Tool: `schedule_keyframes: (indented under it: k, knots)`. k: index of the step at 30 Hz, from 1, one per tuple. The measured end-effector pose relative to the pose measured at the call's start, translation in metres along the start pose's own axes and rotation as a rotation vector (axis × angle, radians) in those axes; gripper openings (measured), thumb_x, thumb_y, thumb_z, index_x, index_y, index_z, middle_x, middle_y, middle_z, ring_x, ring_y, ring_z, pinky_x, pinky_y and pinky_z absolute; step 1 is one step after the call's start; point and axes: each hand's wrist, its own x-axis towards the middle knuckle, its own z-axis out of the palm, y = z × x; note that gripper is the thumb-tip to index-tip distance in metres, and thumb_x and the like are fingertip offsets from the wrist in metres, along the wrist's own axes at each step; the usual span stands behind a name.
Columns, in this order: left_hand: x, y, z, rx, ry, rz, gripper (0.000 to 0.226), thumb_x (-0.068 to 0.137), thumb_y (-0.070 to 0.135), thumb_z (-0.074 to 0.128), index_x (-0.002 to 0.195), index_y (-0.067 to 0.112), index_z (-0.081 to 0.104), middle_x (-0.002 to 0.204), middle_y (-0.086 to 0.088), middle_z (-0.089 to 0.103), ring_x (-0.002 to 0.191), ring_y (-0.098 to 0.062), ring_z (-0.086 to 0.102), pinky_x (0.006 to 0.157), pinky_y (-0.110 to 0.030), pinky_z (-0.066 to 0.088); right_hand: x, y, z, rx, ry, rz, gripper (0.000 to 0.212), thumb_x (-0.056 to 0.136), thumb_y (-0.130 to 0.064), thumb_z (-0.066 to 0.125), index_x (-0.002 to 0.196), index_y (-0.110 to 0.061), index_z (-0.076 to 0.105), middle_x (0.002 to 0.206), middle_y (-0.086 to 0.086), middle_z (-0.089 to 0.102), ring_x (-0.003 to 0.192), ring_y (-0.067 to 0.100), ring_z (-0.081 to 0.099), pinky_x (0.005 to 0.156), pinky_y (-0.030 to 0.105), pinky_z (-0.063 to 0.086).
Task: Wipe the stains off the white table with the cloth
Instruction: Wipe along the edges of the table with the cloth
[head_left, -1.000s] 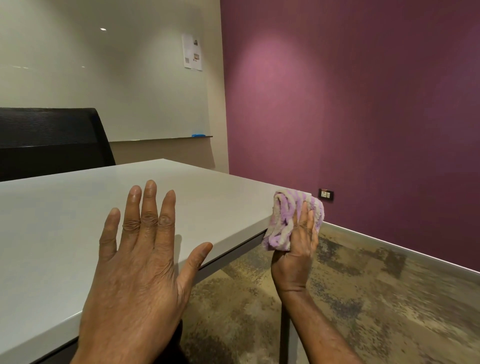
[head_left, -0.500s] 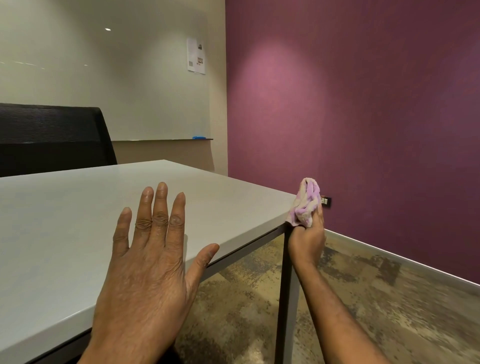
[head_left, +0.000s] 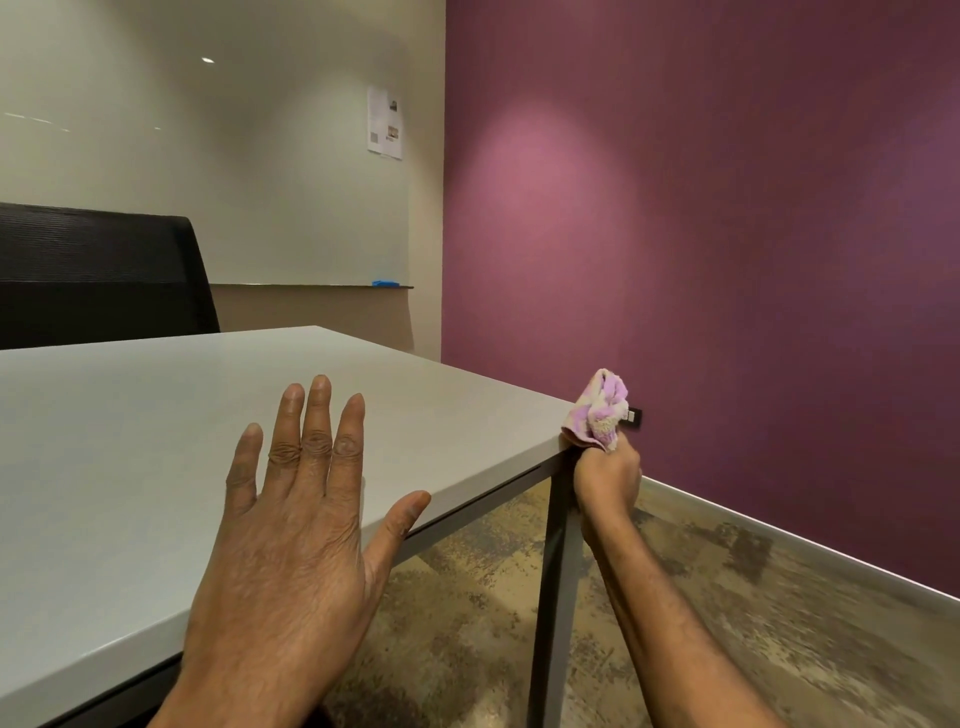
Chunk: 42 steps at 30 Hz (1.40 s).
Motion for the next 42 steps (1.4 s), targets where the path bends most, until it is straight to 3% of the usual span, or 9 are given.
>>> schedule_keyframes:
  k: [3,8,15,19,24,28,31,36,42]
  knots:
    - [0.001,0.0,0.001,-0.011,0.021,-0.003,0.085,0.098,0.07,0.022,0.16,0.011,0.022,0.169,-0.014,0.015,0.158,-0.028,0.013,0.123,-0.053,0.014,-0.009,0.0,0.0,-0.079,-0.002,-0.07,0.055,0.09,-0.005,0.041,0.137,-0.025,0.06,0.126,0.01,0.068,0.104,0.032,0.065,0.069,0.039,0.056]
    - [0.0,0.0,0.001,-0.046,0.059,-0.003,0.075,0.103,0.058,0.02,0.159,0.009,0.027,0.167,-0.017,0.021,0.155,-0.031,0.018,0.121,-0.053,0.016,-0.028,-0.002,-0.007,-0.11,-0.035,-0.125,0.067,0.095,0.005,0.043,0.155,-0.024,0.041,0.128,0.005,0.067,0.064,0.012,0.049,0.051,0.027,0.042]
    - [0.0,0.0,0.0,-0.111,0.029,-0.007,0.072,0.103,0.056,0.018,0.159,0.011,0.027,0.167,-0.015,0.021,0.156,-0.028,0.015,0.123,-0.051,0.015,-0.059,0.004,-0.005,-0.125,-0.07,-0.228,0.072,0.094,0.006,0.044,0.158,-0.023,0.033,0.143,-0.003,0.061,0.053,0.009,0.046,0.044,0.02,0.041]
    - [0.001,0.0,-0.001,-0.139,0.015,-0.012,0.073,0.104,0.058,0.015,0.158,0.012,0.029,0.166,-0.015,0.023,0.156,-0.029,0.017,0.122,-0.047,0.012,-0.08,0.012,0.003,-0.116,-0.11,-0.329,0.08,0.084,0.0,0.041,0.158,-0.029,0.031,0.158,-0.007,0.045,0.099,0.023,0.065,0.088,0.051,0.06]
    - [0.0,0.0,-0.003,-0.155,0.01,-0.014,0.075,0.103,0.058,0.014,0.157,0.01,0.033,0.165,-0.016,0.025,0.155,-0.03,0.019,0.122,-0.048,0.014,-0.111,0.011,0.006,-0.12,-0.135,-0.39,0.098,0.084,0.014,0.044,0.15,-0.055,0.025,0.165,-0.021,0.018,0.149,0.018,0.036,0.107,0.055,0.05]
    - [0.0,0.0,-0.005,-0.182,-0.01,-0.029,0.076,0.102,0.06,0.013,0.158,0.012,0.032,0.166,-0.014,0.024,0.156,-0.028,0.017,0.123,-0.052,0.018,-0.128,0.007,0.007,-0.099,-0.136,-0.465,0.115,0.08,0.016,0.044,0.136,-0.081,0.018,0.168,-0.02,0.01,0.155,0.015,0.023,0.102,0.062,0.05]
    - [0.0,0.001,-0.008,-0.197,-0.024,-0.038,0.076,0.102,0.06,0.011,0.159,0.014,0.029,0.167,-0.012,0.02,0.157,-0.026,0.013,0.124,-0.054,0.02,-0.145,0.0,0.01,-0.064,-0.146,-0.499,0.118,0.075,0.019,0.044,0.132,-0.083,0.027,0.169,-0.021,0.007,0.157,0.006,0.0,0.119,0.066,0.028]
    - [-0.001,0.0,-0.008,-0.257,-0.026,-0.04,0.076,0.101,0.063,0.007,0.161,0.019,0.023,0.169,-0.006,0.012,0.158,-0.02,0.004,0.126,-0.047,0.012,-0.176,0.0,0.014,-0.048,-0.176,-0.628,0.104,0.069,0.013,0.042,0.142,-0.061,0.045,0.168,-0.025,0.012,0.158,0.008,-0.009,0.12,0.072,0.009]
    - [-0.001,-0.001,-0.011,-0.34,-0.025,-0.056,0.079,0.098,0.068,0.003,0.162,0.025,0.017,0.17,0.001,0.003,0.157,-0.012,-0.006,0.128,-0.041,0.004,-0.201,0.002,0.015,-0.018,-0.169,-0.842,0.106,0.06,0.014,0.046,0.146,-0.047,0.049,0.165,-0.019,0.03,0.159,0.024,0.002,0.114,0.073,0.023]
